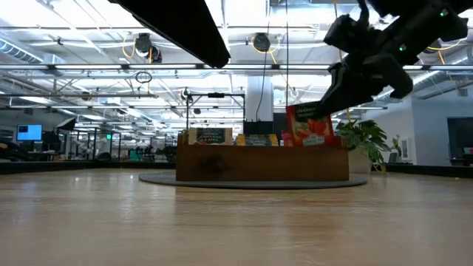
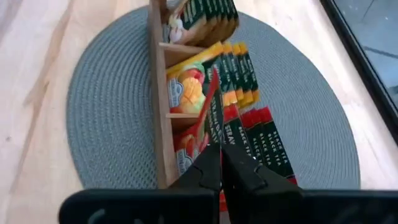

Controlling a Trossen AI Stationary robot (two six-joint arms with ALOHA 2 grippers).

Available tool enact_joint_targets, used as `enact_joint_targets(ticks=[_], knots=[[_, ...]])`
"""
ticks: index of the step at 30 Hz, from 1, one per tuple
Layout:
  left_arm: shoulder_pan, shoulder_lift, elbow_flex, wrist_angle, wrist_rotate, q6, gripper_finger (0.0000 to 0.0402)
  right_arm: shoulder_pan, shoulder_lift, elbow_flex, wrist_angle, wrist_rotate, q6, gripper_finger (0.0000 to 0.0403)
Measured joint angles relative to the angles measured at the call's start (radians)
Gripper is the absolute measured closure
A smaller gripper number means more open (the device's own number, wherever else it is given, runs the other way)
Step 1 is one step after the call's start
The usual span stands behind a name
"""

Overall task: Pick & Place Tea
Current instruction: Put the strawberry tea sachet into the right compartment of the wooden organizer

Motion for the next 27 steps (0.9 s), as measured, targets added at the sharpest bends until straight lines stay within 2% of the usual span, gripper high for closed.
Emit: enact_joint_targets(ticks=[7, 13, 16, 22, 27], knots=[[0.000, 0.000, 0.000, 0.000, -0.009, -0.004, 0.0379, -0.008, 0.035, -0.039, 0.015, 0.000, 0.039, 0.0403], [0.000, 0.000, 0.000, -0.001, -0.009, -0.001, 0.0397, -0.010, 0.035, -0.124, 0.163, -0.026, 0.040, 0.0403], [0.006, 0.000, 0.000, -0.001, -0.017, -0.002, 0.0388, -0.027, 0.035, -0.153, 0.225, -0.072, 0.030, 0.0403], [0.015, 0.000, 0.000, 0.000, -0.028, -0.007, 0.0364, -0.039, 0.034, -0.163, 0.235, -0.087, 0.029, 0.0401], [0.014, 0.000, 0.000, -0.001, -0.027, -0.004, 0.0364, -0.039, 0.033, -0.163, 0.233, -0.130, 0.006, 0.0377]])
